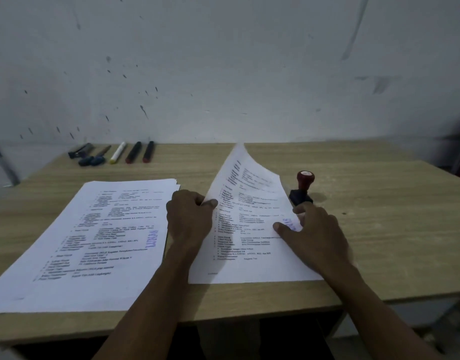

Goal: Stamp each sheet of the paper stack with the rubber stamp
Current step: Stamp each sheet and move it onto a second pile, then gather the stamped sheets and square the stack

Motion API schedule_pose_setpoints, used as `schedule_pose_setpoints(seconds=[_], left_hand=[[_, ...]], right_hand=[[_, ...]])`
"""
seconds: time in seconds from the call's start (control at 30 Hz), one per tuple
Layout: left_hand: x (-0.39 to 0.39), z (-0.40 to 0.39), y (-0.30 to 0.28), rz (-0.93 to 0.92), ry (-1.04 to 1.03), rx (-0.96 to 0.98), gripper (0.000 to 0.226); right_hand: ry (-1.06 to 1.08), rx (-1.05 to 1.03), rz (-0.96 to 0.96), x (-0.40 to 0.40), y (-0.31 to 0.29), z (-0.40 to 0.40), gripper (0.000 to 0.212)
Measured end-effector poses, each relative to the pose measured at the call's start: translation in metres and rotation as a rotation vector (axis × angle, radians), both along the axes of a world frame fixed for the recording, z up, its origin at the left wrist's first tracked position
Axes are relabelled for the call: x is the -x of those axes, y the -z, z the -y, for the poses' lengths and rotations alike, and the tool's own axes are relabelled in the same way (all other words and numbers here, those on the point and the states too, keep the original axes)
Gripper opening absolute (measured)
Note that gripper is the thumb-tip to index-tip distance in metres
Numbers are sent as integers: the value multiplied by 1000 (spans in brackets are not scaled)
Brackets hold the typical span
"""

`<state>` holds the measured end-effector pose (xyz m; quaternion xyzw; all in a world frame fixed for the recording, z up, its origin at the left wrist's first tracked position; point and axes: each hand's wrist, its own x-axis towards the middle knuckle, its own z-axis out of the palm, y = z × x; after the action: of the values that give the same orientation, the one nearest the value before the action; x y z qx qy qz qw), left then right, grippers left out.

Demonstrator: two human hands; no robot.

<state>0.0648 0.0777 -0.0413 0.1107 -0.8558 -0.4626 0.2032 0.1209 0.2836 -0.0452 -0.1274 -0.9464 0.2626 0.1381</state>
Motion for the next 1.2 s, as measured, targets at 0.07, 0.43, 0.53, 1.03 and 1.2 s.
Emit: schedule_pose_setpoints(seconds=[0.07, 0.43, 0.53, 1.03, 1.2], left_hand=[[0, 4, -4, -35, 2, -51, 24], [-11, 75, -40, -43, 63, -343, 25], [-17, 110, -45, -32, 43, -312, 23], [-24, 237, -20, 161, -216, 313, 24], [-23, 241, -6, 299, -175, 400, 51]], right_hand=[[-5, 26, -9, 1, -1, 0, 63], [-226, 730, -56, 9, -24, 37, 9], [-266, 764, -26, 15, -28, 64, 11], [-396, 337, 13, 27, -13, 213, 39], [-347, 49, 18, 24, -3, 216, 47]])
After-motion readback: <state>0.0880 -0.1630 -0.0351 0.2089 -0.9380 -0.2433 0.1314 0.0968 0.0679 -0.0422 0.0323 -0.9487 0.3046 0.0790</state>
